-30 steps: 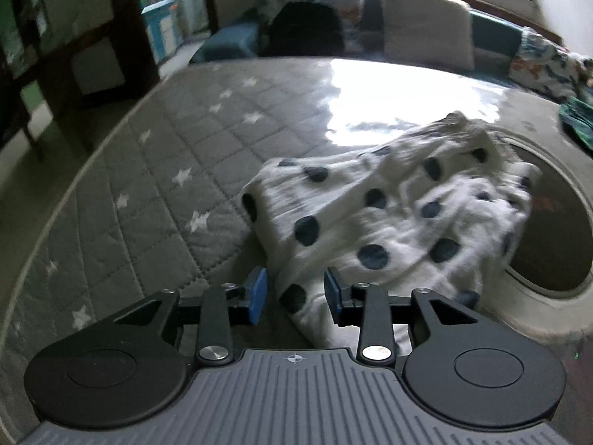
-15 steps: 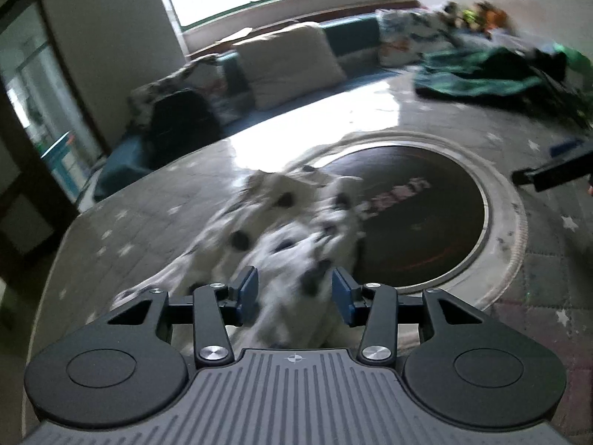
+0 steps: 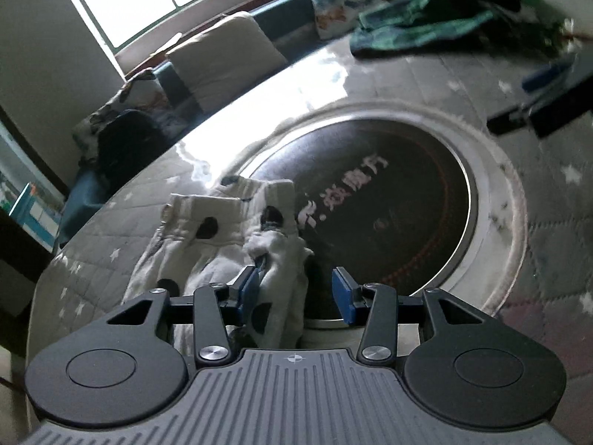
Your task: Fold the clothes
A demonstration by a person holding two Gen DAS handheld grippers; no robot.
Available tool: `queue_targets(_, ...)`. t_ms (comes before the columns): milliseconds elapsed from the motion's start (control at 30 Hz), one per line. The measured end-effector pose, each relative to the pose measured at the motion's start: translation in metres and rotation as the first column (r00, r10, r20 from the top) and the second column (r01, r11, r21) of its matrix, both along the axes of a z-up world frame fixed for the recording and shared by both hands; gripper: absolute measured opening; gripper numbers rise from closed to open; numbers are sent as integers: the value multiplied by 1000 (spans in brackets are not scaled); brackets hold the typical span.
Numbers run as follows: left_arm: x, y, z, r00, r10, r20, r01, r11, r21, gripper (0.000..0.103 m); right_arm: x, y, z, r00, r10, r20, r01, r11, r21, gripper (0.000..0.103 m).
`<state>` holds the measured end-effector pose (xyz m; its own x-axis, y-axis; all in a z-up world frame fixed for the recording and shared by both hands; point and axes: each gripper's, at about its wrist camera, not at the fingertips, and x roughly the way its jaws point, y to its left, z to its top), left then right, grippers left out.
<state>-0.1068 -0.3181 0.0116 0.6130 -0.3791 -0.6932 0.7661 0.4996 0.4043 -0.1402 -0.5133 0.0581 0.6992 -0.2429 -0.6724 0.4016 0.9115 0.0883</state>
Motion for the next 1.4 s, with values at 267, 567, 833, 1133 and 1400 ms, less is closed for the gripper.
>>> queue_targets(267,15,-3,-10,1000,-4,-12,5,999,36,41,12,20,20,994,100,43,-101,995,20,103)
queue_targets(567,21,-4,-15,1000,-1,0,1,999,46,20,27,35,29,984,166,68,-170,984,49,103)
queue_targets(833,30,8,-6,996,68,-59,-72,995,-70,9,39,42,30,973,208,98,-221,964,151,103)
queue_targets(1133,41,26,8,984,112,-137,-138,971,-196,8,61,48,36,956,242,166,-286,896,340,103)
queue_targets(1400,38,37,16,983,126,-136,-158,952,-263,7,97,58,40,946,246,211,-323,778,539,103)
